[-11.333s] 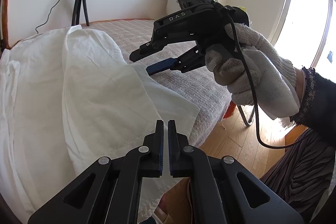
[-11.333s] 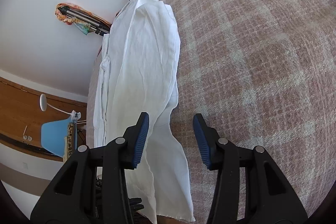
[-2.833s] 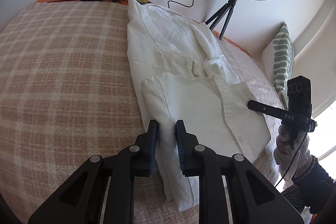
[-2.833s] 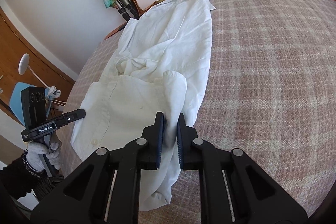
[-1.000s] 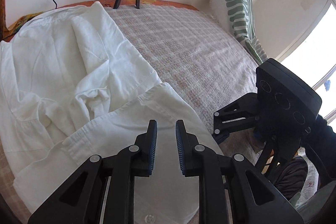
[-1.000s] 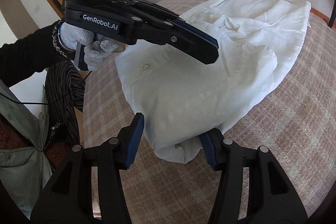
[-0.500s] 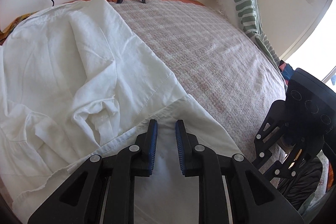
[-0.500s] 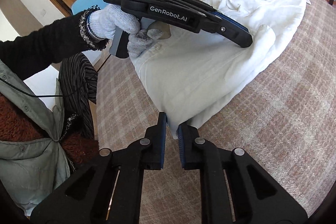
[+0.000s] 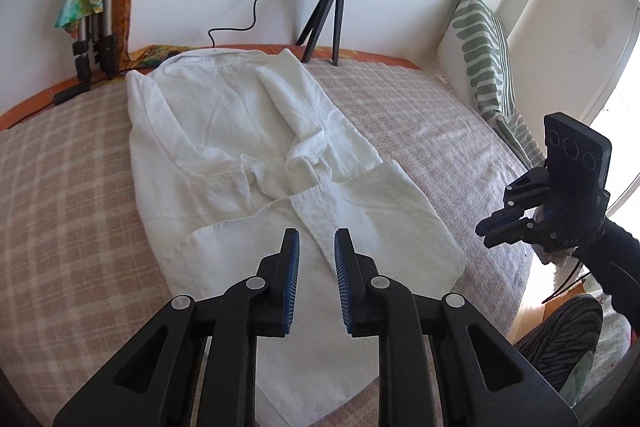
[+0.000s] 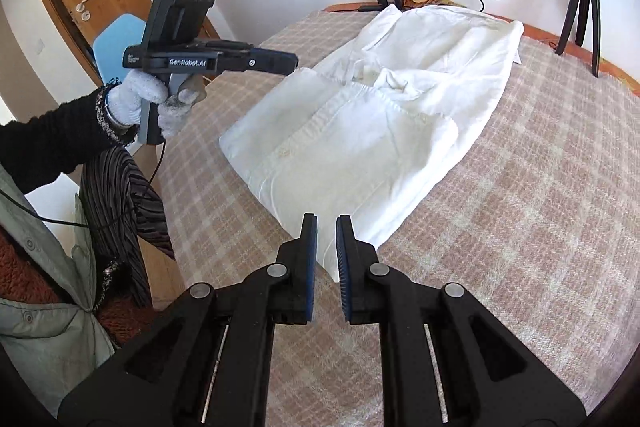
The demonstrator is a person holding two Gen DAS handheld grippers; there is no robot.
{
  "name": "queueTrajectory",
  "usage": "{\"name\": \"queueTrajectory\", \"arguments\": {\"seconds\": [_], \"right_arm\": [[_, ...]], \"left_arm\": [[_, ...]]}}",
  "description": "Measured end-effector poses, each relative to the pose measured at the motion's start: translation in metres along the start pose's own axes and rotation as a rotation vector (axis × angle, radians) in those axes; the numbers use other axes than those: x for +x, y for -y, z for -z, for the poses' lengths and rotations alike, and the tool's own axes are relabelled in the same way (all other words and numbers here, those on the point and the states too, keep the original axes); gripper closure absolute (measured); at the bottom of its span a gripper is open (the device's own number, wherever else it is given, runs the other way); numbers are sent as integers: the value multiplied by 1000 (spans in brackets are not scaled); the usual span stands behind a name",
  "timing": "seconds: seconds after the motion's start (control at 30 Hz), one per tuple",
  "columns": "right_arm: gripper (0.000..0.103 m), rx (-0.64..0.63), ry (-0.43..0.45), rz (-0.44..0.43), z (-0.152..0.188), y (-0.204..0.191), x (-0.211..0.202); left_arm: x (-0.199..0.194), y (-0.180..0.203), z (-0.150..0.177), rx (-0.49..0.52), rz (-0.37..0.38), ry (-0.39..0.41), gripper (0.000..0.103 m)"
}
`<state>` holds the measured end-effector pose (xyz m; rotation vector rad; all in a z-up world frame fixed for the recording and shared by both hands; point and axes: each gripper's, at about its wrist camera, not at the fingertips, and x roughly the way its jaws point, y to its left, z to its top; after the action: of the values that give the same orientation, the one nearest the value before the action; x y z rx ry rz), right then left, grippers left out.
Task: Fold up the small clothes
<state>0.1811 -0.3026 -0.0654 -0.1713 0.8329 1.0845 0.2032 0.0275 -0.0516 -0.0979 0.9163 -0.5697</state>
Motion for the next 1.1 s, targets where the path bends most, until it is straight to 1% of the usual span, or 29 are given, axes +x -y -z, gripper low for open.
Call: {"name": "queueTrajectory", "arguments": {"seconds": [0.1, 0.17, 0.23, 0.3, 0.37, 0.4, 0.5, 0.57, 0.6, 0.67, 0.7, 0.73, 0.8, 0.87, 0.9, 1.0, 1.1], "right_arm": [[91, 44, 3, 75, -18, 10, 21], [91, 77, -21, 124, -25, 21, 34], [91, 108, -42, 156, -28, 31, 46], [91, 162, -66, 175, -26, 45, 53], [91, 225, -83, 174, -23, 60, 57], [91, 243, -88, 171, -22, 65, 57], [92, 247, -129, 184, -24, 64, 58], [91, 228, -158, 197, -29, 64, 54], [91, 228, -149, 203, -34, 66, 48], [88, 256, -101, 204, -46, 76, 35], [80, 277, -68, 211, -52, 84, 29], [69, 299, -29, 220, -57, 91, 21], [57, 339, 28, 214, -72, 109, 16], [56, 379, 67, 202, -88, 131, 18], [57, 391, 78, 199, -95, 141, 20], [56, 425, 90, 192, -115, 170, 36], [56, 458, 96, 160, -131, 196, 55]], "left_arm": [[-5, -17, 20, -30, -29, -26, 85], [-6, -28, 27, -45, -60, -31, 85], [-4, -38, 31, -73, -67, -28, 85], [3, -47, 31, -85, -72, -34, 85], [13, -56, 31, -75, -115, -53, 85], [17, -62, 31, -81, -120, -59, 85], [19, -78, 28, -129, -100, -56, 85], [12, -85, 19, -131, -102, -29, 85], [8, -89, 13, -125, -107, -14, 84], [4, -99, -1, -123, -115, 10, 83], [3, -105, -9, -130, -114, 17, 83], [4, -112, -16, -142, -113, 26, 83], [8, -125, -32, -172, -101, 45, 82], [15, -139, -47, -199, -95, 58, 73], [19, -145, -53, -211, -98, 62, 63], [33, -163, -69, -246, -86, 75, 62], [47, -175, -80, -263, -68, 72, 62]]}}
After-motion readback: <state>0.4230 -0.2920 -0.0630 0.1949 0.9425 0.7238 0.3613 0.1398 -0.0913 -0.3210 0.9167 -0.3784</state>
